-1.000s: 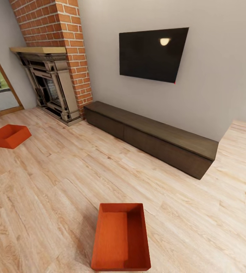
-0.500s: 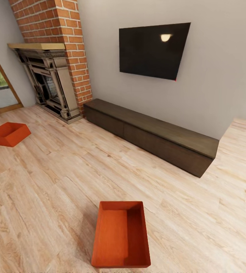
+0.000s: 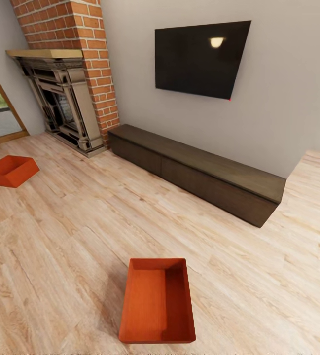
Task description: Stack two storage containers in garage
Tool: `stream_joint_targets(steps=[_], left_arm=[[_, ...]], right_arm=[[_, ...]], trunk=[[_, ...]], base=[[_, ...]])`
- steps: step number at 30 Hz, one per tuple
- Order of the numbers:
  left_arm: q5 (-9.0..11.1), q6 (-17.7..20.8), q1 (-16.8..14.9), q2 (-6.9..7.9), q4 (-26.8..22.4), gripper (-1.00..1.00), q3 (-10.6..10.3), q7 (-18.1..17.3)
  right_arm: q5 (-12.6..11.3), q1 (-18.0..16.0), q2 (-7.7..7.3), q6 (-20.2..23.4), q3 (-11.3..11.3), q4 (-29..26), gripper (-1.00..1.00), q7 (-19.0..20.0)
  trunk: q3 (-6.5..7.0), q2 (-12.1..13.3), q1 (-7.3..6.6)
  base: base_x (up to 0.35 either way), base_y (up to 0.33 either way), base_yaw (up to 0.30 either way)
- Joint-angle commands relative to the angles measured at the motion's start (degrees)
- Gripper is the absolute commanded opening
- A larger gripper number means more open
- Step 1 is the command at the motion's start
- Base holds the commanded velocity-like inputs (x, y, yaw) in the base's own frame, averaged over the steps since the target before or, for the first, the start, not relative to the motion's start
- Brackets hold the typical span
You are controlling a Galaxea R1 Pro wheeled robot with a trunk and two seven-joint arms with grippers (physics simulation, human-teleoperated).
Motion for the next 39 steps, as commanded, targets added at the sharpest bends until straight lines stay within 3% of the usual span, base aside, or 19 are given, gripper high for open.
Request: stream_joint_targets(steps=[1,22,30,39], left_arm=[[0.0,-0.1,0.0,-0.03,0.0,1.0,0.4,0.1],[0.0,-0.1,0.0,-0.04,0.0,1.0,0.2,0.1],[0.0,-0.1,0.0,-0.04,0.0,1.0,0.2,0.1],[-0.1,-0.1,0.0,-0.04,0.0,1.0,0.2,0.0]], right_arm=[[-0.1,-0.1,0.21,-0.1,0.4,0.2,1.0,0.3],[0.6,-0.1,0.34,0.9,0.4,0.2,1.0,1.0],[3.2,-0.1,0.35,0.8,0.1,0.2,1.0,1.1],[3.3,-0.1,0.35,0.9,0.1,0.2,1.0,0.9]], trunk=[[-0.13,0.0,0.0],[-2.06,0.0,0.0],[-2.81,0.0,0.0],[-3.64,0.0,0.0]], base=[[0.0,0.0,0.0],[0.0,0.0,0.0],[0.0,0.0,0.0],[0.0,0.0,0.0]])
